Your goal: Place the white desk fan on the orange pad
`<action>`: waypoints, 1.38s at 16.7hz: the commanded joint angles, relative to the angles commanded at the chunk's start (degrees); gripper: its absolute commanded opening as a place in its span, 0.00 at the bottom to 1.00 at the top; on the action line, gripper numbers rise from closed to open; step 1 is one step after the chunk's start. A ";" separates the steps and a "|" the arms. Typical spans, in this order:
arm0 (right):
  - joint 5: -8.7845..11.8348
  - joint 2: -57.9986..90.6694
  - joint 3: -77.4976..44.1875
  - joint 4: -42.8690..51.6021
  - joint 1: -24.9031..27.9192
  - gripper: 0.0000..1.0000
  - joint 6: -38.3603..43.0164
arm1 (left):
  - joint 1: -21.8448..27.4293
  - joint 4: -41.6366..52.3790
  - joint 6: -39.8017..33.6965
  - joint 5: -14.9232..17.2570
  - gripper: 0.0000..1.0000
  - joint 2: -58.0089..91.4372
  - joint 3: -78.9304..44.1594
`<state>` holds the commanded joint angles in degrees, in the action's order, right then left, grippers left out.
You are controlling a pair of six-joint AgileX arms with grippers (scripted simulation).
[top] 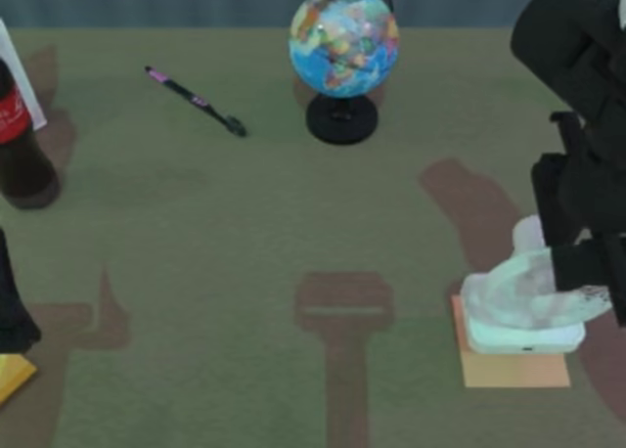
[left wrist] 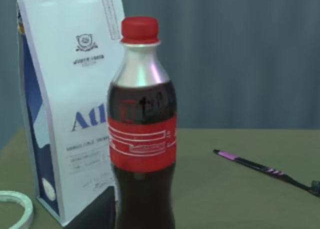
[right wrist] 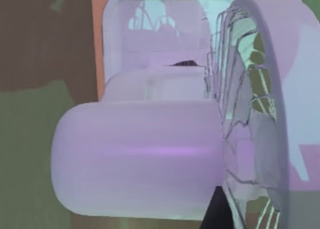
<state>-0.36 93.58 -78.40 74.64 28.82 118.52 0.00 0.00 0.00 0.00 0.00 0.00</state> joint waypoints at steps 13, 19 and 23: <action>0.00 0.41 3.71 -3.97 -0.21 0.45 -0.10 | 0.00 0.00 0.00 0.00 1.00 0.00 0.00; 0.00 0.41 3.71 -3.97 -0.21 0.90 -0.10 | 0.00 0.00 0.00 0.00 1.00 0.00 0.00; 0.00 0.41 3.71 -3.97 -0.21 1.00 -0.10 | 0.00 0.00 0.00 0.00 1.00 0.00 0.00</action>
<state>-0.36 93.99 -74.69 70.67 28.61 118.42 0.00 0.00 0.00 0.00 0.00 0.00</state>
